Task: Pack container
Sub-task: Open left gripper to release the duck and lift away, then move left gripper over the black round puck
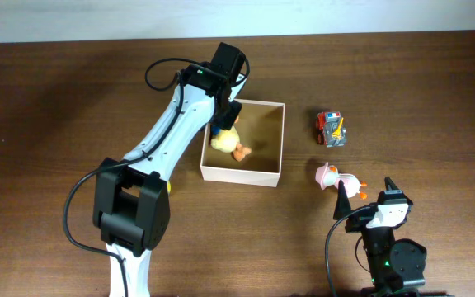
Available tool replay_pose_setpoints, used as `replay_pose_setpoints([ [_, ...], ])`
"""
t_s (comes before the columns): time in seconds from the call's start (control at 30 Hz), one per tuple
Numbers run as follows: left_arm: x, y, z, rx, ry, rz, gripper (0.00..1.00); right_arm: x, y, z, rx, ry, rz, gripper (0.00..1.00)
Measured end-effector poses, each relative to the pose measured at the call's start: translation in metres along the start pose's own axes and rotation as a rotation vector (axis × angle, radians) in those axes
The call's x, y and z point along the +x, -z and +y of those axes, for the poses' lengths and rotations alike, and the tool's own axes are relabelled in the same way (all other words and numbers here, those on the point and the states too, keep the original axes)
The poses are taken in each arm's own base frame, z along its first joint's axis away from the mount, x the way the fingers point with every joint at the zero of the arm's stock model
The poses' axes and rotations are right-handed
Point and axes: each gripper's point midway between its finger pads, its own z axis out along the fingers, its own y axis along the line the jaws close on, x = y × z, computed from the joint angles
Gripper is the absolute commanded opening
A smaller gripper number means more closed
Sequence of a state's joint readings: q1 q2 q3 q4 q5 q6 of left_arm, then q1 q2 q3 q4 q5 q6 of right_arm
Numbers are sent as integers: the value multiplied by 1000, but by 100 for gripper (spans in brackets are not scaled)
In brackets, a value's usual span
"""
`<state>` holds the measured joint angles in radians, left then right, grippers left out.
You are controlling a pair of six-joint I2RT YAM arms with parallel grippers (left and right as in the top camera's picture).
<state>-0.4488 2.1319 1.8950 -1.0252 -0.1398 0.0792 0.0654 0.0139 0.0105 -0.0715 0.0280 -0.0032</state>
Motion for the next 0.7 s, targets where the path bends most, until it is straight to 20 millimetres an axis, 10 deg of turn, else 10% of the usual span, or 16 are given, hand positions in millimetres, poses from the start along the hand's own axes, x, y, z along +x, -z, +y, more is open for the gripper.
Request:
replay_pose_setpoints([
  [0.17,-1,1,0,0,0,-2,49,0,0,0,0,1,0,99],
  [0.43,-26,40,16,-53,9,-71,98,0,0,0,0,0,0,99],
  [0.7,12,96,52,-162,83,14,99,0,0,0,0,0,0,99],
])
